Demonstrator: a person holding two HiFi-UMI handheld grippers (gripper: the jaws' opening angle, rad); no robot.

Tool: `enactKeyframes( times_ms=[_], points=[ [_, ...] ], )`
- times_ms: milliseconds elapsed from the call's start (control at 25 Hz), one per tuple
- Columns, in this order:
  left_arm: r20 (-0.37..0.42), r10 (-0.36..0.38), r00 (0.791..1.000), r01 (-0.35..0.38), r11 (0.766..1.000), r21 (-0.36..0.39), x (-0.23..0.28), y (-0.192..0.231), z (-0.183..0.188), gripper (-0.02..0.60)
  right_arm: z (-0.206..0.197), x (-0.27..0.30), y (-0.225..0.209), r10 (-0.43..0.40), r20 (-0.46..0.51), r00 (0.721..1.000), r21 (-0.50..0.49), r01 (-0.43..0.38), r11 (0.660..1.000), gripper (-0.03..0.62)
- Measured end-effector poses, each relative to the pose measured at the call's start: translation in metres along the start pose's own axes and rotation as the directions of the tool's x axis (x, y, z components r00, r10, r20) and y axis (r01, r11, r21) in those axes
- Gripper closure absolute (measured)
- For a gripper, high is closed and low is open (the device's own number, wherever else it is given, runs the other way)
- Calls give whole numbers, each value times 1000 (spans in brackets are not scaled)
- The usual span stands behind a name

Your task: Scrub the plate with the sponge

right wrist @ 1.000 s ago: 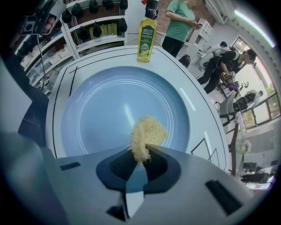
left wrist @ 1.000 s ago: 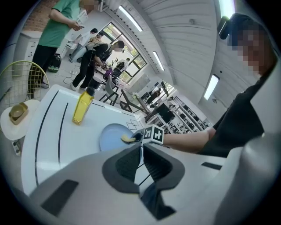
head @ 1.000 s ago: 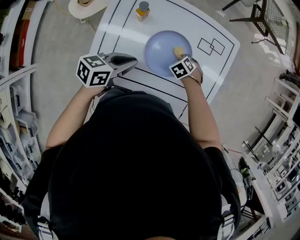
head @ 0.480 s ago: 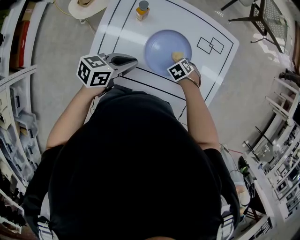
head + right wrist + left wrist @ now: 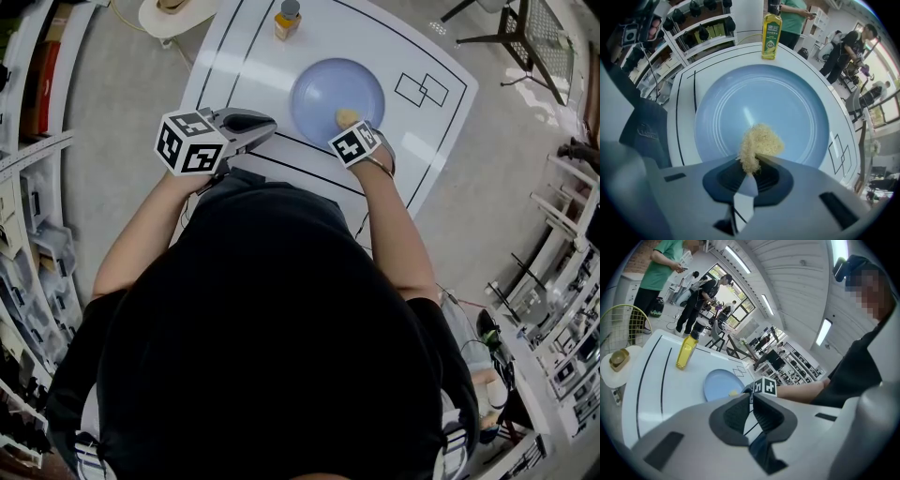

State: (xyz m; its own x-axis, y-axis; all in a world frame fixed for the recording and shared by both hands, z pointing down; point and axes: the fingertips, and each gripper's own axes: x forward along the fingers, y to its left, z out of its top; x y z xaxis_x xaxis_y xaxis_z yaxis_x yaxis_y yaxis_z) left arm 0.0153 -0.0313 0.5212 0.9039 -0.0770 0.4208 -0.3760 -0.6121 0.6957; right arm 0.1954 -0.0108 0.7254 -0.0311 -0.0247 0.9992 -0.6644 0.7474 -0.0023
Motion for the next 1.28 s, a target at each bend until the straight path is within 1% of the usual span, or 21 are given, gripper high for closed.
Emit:
enactKeyframes(
  times_ms=[160,240,720,1000,1280],
  points=[
    [-2,-1,1000,1,1000,0,-2,-1,-1,555,6,0,13,50,22,998,32,-51,998,559],
    [0,1,1000,-1,1000,1,-3,-1,-1,555,9,1,18,59,30,998,35,-60,998,559],
    [3,9,1000,-9,1000,-5,-11,0,-6,555,29,2,33,80,53,995,-1,-80,997,557],
    [7,18,1000,-18,1000,-10,-18,2,-6,555,46,0,35,96,95,991,-19,-95,995,559],
    [4,21,1000,-21,1000,-19,-22,5,-9,555,59,0,33,94,120,988,-39,-90,995,559]
  ],
)
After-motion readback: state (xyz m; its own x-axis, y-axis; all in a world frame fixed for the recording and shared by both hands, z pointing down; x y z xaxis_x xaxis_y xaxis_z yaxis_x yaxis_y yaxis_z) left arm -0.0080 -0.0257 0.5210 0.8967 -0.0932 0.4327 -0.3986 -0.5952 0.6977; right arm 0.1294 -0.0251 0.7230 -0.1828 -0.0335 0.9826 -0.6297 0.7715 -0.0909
